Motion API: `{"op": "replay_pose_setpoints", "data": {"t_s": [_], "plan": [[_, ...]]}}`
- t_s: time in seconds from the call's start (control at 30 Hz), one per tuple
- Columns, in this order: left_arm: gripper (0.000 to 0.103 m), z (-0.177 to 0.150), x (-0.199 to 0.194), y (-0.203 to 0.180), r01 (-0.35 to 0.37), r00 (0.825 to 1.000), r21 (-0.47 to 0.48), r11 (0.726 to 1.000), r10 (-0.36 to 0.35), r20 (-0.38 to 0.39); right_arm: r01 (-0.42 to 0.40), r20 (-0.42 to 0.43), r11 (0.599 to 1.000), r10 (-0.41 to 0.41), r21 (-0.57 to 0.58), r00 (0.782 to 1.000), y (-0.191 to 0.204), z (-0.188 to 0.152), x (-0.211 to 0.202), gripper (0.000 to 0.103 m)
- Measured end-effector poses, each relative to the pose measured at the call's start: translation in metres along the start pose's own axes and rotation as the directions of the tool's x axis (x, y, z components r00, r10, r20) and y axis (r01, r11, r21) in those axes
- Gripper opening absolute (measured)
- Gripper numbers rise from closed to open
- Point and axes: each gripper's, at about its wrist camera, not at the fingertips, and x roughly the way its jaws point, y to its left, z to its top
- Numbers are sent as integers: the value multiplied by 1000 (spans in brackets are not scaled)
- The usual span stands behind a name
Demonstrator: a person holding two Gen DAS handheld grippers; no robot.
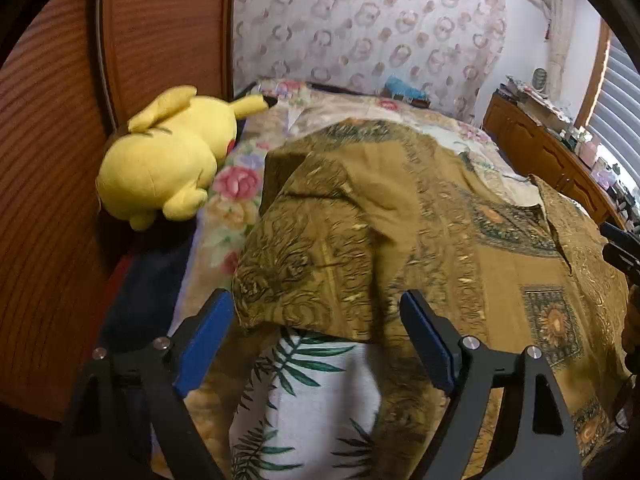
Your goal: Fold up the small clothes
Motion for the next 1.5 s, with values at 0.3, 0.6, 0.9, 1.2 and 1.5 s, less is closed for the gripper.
{"op": "replay_pose_setpoints", "data": {"t_s": [0.3,0.6,0.9,1.2,1.5], "plan": [[38,3,24,14,63,995,-42,997,-66,-76,-56,-68,998,55,-13,996,0,10,33,103],[0,4,24,6,16,996,16,1000,-14,-83,-100,-93,995,99,3,991,-1,5,38,101],[0,35,-26,-20,49,997,69,996,-53,57,-111,-94,994,112,16,989,-10,1,35,95],[0,72,-30,-90,187,976,194,963,-205,72,-110,-79,993,112,31,991,-14,-2,28,93],[10,63,-29,-72,126,989,151,980,-137,61,-98,-95,994,103,58,990,-28,-8,28,93]]}}
